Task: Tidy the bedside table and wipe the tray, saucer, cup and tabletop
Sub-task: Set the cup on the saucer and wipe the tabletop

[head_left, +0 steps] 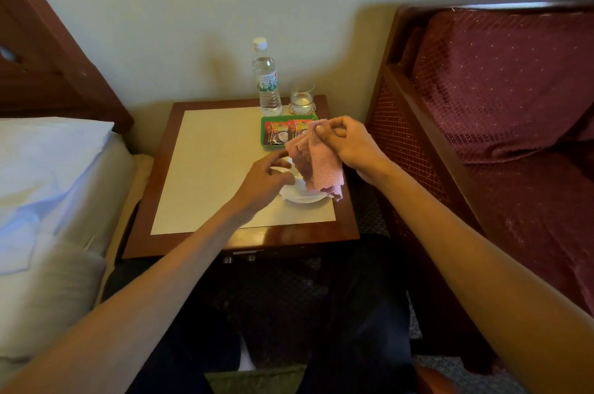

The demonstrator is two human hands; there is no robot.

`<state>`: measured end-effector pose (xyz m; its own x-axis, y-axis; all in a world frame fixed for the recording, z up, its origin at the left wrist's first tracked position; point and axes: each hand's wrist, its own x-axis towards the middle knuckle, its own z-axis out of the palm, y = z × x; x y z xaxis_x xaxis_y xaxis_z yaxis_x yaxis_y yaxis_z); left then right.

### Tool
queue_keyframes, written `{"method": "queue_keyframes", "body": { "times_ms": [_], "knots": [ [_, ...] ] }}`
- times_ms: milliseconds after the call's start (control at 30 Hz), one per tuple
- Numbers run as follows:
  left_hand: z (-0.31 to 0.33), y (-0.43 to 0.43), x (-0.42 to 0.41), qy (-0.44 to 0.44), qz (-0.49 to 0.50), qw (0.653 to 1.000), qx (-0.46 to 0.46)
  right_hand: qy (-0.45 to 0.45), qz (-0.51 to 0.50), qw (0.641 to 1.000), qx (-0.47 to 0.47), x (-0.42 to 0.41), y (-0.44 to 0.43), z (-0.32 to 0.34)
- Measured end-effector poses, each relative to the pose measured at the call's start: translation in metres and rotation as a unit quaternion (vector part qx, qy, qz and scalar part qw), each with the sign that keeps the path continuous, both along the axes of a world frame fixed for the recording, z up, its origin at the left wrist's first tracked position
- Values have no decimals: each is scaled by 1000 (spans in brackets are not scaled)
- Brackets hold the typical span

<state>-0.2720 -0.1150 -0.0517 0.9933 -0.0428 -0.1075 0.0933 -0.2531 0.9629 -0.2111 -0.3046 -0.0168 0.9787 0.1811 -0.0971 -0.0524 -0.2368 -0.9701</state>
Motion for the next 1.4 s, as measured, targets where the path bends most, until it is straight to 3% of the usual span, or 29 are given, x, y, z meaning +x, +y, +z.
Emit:
{"method": "queue_keyframes", "body": {
  "times_ms": [133,400,467,567,600,667,733,800,900,1100,1233,1400],
  "knots": [
    [20,34,-5,60,26,979,-191,103,2,986,129,4,55,-3],
    [16,133,-5,10,149,988,-26,231,33,947,221,15,157,-13],
    [9,153,-3,33,153,988,-8,213,84,964,138,19,173,-25],
    [-16,186,4,68,170,981,65,143,100,980,-100,27,194,-50],
    [-28,197,6,74,183,970,143,109,101,974,-169,29,199,-58],
    [-52,207,8,62,199,909,360,54,103,958,-260,34,204,-69],
    [-72,202,8,5,164,870,465,11,119,944,-307,42,207,-79],
    [-86,187,9,-42,78,865,493,-34,131,930,-342,54,209,-85],
    [-108,172,5,-39,-20,847,529,-80,154,909,-380,75,216,-100],
    [-118,228,34,-90,-70,818,564,-169,180,859,-449,112,235,-139],
    [-120,279,108,-34,-100,772,627,-185,150,853,-465,123,243,-153],
    [-125,258,199,6,43,832,553,-206,109,861,-452,119,244,-166]
  ]
}}
